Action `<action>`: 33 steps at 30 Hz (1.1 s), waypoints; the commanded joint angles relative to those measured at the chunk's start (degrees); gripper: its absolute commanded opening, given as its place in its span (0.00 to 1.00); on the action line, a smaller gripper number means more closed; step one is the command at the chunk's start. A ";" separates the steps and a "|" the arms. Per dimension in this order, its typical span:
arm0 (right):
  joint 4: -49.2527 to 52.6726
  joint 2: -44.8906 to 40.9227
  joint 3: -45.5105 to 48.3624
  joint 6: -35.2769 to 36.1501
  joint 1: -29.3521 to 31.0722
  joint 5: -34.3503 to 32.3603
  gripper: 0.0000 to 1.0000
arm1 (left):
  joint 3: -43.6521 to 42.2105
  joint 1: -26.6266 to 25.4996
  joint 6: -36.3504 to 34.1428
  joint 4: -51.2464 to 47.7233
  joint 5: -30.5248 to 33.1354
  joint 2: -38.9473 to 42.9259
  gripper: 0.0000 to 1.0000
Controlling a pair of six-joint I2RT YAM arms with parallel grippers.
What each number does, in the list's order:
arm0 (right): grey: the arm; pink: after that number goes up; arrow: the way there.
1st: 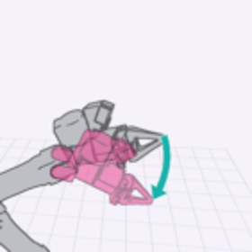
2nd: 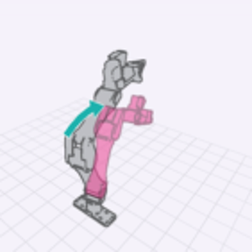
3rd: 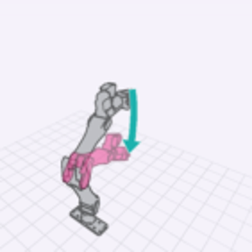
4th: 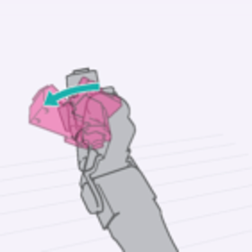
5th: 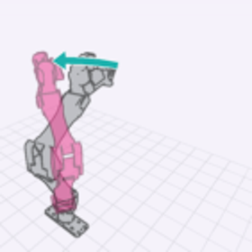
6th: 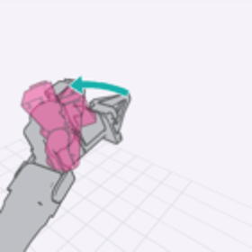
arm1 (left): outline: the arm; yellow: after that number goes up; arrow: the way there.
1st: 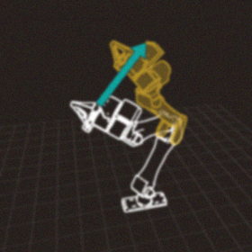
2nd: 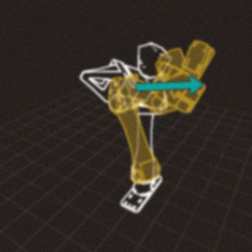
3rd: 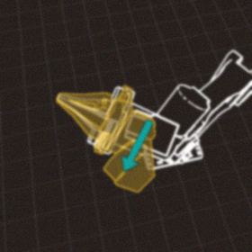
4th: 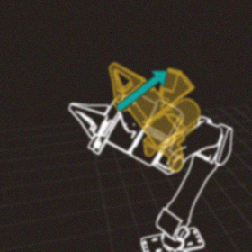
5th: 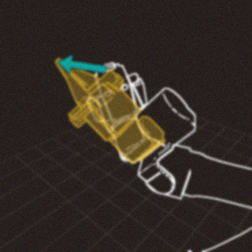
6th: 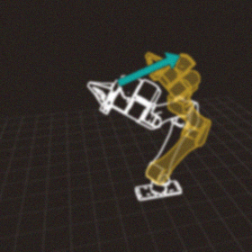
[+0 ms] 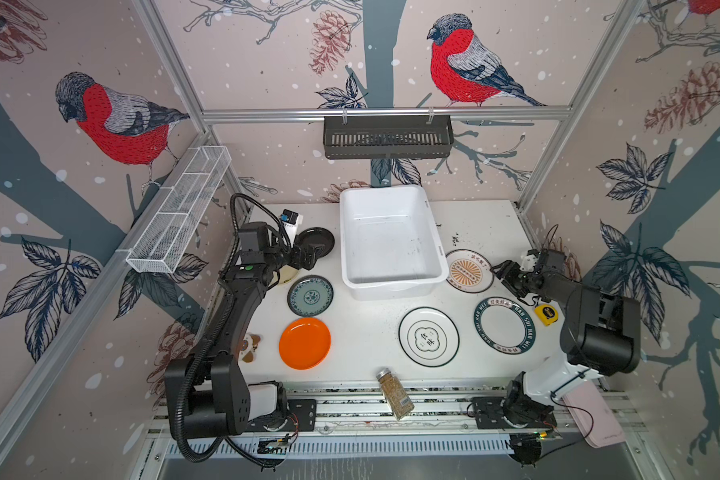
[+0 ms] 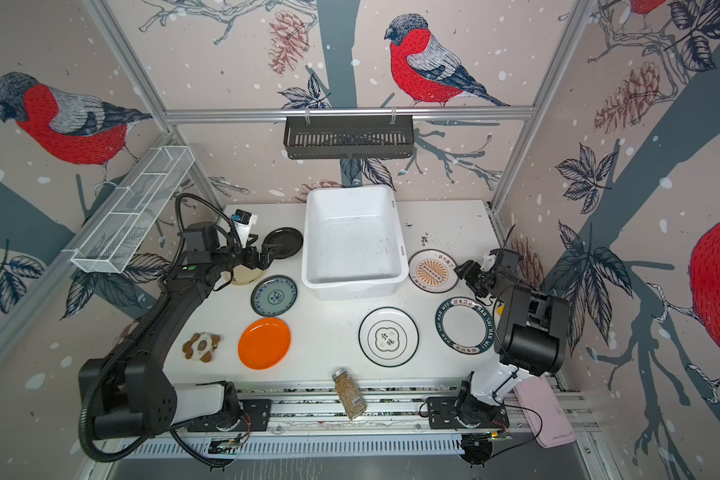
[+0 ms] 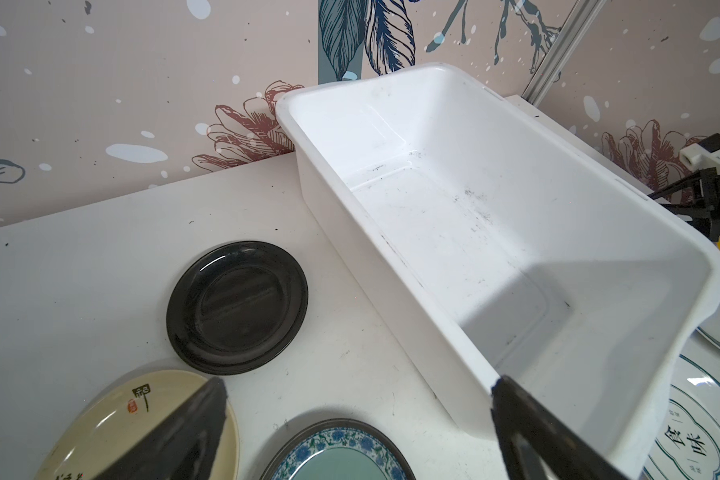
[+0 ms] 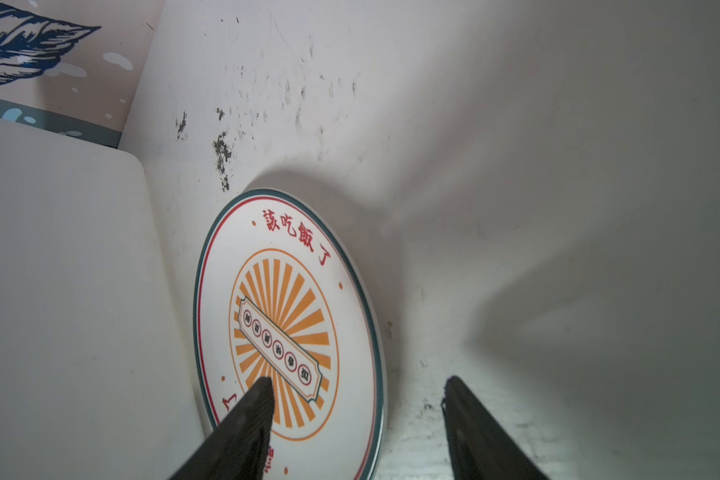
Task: Place the plates into the plastic bin on the countertop
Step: 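Close right gripper on the sunburst plate's rim and lift it upright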
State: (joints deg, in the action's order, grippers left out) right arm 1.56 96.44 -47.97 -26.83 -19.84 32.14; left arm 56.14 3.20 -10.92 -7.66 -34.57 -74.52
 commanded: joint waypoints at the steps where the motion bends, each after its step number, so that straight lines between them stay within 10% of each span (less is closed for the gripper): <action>1: -1.12 1.51 -0.72 0.39 -0.03 3.20 0.64 | -0.27 0.00 -0.86 0.19 -1.47 0.21 0.99; 33: -1.56 10.27 -3.80 0.78 0.95 8.51 0.35 | -1.30 -0.12 -0.28 0.45 -5.20 0.64 0.98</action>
State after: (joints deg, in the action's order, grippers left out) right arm -1.45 105.97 -51.57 -25.67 -19.14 40.91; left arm 54.87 3.16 -10.90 -7.94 -37.93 -74.19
